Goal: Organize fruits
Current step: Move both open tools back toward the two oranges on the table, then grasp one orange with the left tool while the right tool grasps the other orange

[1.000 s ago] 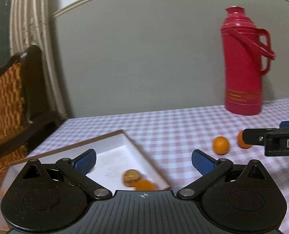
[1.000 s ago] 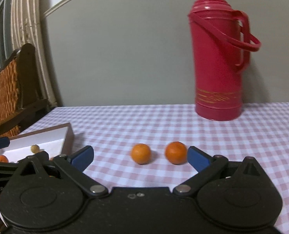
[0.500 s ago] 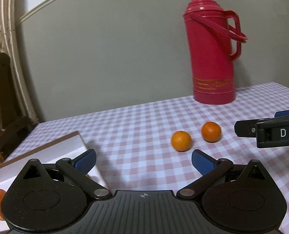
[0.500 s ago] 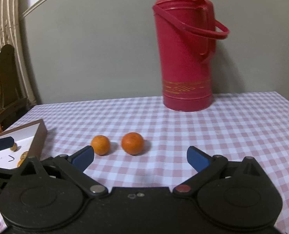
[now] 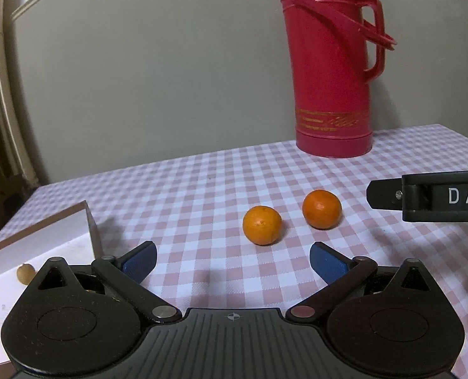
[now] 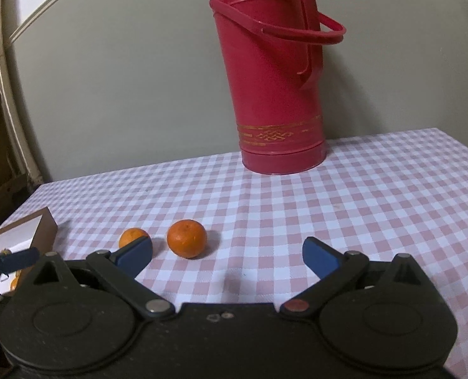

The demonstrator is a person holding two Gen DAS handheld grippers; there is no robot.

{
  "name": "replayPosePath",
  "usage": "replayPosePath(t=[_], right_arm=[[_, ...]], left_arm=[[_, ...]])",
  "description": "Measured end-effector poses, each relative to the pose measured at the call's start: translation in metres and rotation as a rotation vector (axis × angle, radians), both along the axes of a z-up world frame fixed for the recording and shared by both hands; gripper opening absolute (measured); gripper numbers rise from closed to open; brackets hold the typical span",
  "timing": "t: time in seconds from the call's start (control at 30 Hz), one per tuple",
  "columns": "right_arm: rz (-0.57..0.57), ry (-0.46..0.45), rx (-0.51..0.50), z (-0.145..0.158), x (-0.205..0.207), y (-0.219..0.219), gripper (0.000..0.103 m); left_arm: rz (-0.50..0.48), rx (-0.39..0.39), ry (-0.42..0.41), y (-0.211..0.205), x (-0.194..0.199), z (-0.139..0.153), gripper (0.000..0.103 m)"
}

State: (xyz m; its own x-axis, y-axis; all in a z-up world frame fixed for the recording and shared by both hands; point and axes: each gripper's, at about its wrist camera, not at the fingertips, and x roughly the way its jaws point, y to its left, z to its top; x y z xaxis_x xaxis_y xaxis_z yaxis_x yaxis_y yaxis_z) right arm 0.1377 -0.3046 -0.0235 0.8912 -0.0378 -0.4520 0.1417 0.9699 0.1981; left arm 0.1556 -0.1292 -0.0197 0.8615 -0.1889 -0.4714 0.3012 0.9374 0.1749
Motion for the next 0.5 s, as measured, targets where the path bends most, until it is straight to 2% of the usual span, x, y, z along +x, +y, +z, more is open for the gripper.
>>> replayPosePath(t=[0.23, 0.3, 0.4, 0.5], right_arm=[[0.003, 0.015, 0.007, -0.003, 0.016, 0.004, 0.087], [0.002, 0.019, 0.012, -0.005, 0.019, 0.004, 0.084], [0.003, 0.035, 0.024, -0.007, 0.027, 0.005, 0.073], [0.001, 0.039, 0.037, -0.009, 0.033, 0.005, 0.072]], left_arm=[[0.014, -0.031, 0.022, -0.003, 0.015, -0.004, 0.102], [0.015, -0.026, 0.030, -0.007, 0.021, -0.005, 0.092], [0.028, -0.039, 0.059, -0.009, 0.032, -0.008, 0.088], [0.033, -0.063, 0.076, -0.009, 0.041, -0.010, 0.088]])
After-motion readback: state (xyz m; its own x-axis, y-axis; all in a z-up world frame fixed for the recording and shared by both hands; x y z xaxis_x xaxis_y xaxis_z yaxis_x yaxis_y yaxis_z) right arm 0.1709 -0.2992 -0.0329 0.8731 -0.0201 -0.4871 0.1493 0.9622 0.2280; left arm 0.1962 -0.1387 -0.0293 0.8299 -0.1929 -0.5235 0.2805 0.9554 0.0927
